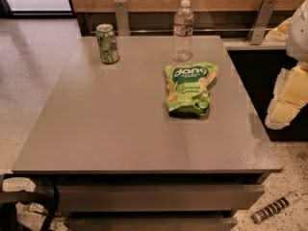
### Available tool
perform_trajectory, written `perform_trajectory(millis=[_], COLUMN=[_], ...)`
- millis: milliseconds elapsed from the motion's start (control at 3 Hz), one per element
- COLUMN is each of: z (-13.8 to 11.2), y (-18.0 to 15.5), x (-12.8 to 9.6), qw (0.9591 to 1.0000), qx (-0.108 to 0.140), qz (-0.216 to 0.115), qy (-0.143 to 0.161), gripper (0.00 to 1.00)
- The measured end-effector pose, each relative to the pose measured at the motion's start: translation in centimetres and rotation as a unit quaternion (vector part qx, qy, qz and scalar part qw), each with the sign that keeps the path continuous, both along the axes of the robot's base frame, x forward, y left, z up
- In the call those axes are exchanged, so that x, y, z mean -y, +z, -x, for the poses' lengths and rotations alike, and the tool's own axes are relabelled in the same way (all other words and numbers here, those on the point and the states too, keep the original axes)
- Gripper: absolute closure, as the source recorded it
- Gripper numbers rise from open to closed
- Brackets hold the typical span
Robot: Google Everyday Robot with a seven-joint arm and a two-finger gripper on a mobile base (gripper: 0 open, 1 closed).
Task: Knock green can over
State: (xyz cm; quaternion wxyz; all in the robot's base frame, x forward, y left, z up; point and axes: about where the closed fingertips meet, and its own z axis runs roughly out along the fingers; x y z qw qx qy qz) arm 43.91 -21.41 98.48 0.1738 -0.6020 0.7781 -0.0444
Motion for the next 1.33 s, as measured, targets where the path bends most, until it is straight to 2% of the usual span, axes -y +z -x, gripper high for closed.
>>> perform_trajectory(millis=[333, 667, 1000, 1333], z=[-0.1, -1.8, -4.5, -8.4], y=[0.2, 0.9, 1.2, 2.6], x=[-0.1, -1.0, -3.5, -7.0], qw=[1.0000, 0.9984, 0.9883, 0.9675], qx=[0.005, 0.041, 0.085, 0.132], qz=[-0.002, -0.038, -0.122, -0.214], qy=[0.000, -0.012, -0.031, -0.027], gripper=[0.00, 0.00, 0.00, 0.00])
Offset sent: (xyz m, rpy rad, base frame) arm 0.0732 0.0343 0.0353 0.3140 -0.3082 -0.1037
